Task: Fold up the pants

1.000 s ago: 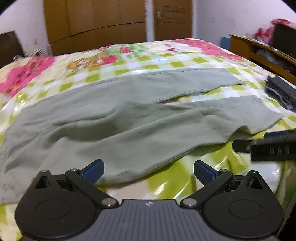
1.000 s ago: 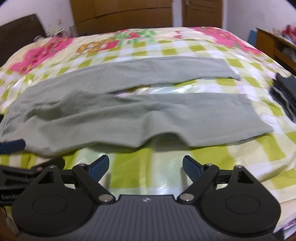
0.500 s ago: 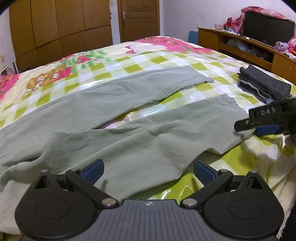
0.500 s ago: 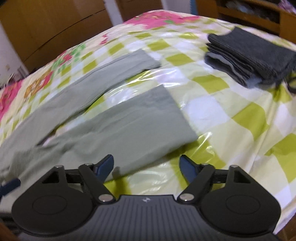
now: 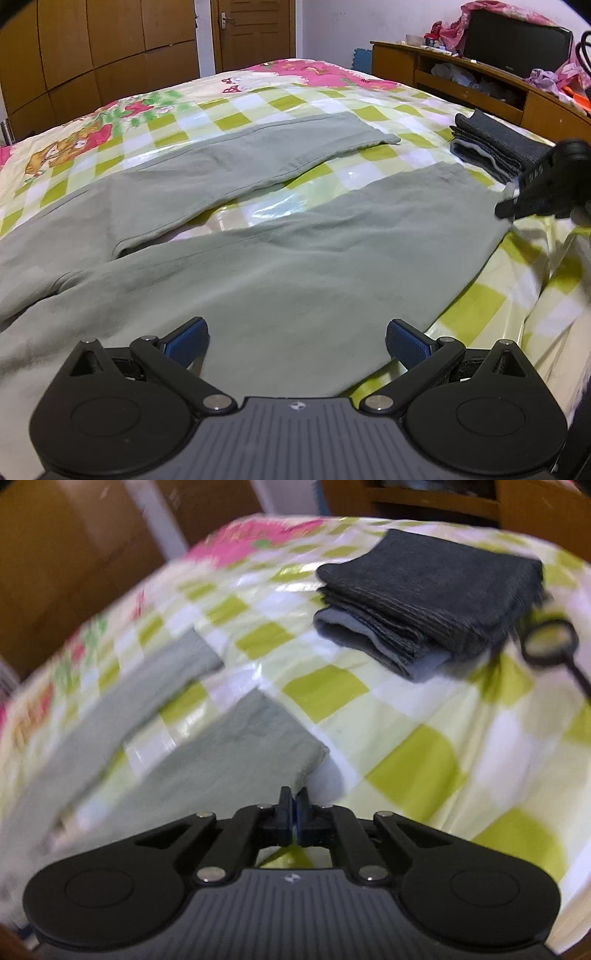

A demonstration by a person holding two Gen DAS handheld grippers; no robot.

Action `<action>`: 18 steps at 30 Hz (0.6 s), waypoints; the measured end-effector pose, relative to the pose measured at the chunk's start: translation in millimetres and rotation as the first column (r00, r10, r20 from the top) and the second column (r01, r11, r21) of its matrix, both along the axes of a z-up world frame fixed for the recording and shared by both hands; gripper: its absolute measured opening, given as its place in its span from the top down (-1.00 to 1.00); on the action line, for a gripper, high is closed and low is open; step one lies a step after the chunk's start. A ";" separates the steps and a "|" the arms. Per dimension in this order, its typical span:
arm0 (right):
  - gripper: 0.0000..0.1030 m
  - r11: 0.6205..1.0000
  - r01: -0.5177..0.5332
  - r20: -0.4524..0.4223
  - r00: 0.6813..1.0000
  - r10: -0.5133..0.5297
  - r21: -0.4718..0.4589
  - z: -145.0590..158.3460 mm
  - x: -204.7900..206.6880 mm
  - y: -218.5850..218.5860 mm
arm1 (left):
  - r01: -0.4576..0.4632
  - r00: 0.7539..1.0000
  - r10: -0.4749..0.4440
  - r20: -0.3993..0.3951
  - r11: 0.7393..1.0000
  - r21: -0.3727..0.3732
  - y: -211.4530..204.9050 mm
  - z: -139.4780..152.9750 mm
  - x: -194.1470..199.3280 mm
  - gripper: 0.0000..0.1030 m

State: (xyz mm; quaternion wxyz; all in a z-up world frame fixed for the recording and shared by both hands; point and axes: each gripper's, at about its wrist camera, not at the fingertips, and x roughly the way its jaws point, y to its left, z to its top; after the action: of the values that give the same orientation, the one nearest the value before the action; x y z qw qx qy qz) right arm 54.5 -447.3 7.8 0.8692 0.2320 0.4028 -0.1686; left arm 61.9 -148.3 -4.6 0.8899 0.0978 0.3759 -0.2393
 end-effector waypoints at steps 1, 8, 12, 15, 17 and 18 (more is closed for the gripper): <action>0.82 1.000 -0.003 -0.012 1.000 0.003 -0.014 1.3 1.0 0.6 | -0.007 1.000 0.007 0.004 1.000 -0.003 7.1 1.6 -1.6 -1.00; 0.54 0.961 -0.029 0.016 0.999 0.034 -0.275 35.8 -10.0 34.5 | -0.123 0.989 0.122 0.081 0.992 0.013 94.3 19.9 5.9 -1.00; 0.54 0.900 -0.294 0.005 0.950 0.312 -0.321 51.5 19.7 101.6 | -0.225 0.966 0.218 0.137 0.974 0.037 162.6 32.5 29.2 -1.00; 0.57 0.803 -0.506 -0.020 0.849 0.528 -0.315 53.3 64.6 163.9 | -0.296 0.944 0.279 0.175 0.952 0.079 221.3 39.8 59.3 -1.00; 0.54 0.705 -0.637 -0.040 0.750 0.660 -0.313 52.6 103.2 210.4 | -0.334 0.930 0.305 0.202 0.934 0.127 260.9 42.7 86.7 -1.00; 0.49 0.646 -0.693 -0.054 0.694 0.718 -0.319 52.2 124.2 233.2 | -0.352 0.925 0.319 0.207 0.924 0.149 278.4 43.4 102.2 -1.00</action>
State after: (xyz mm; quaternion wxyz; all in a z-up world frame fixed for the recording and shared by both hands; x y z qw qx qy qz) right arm 178.7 -214.0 60.1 0.9061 -0.0786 0.3949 0.1301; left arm 164.1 130.1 38.8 0.9350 0.1344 0.3261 -0.0374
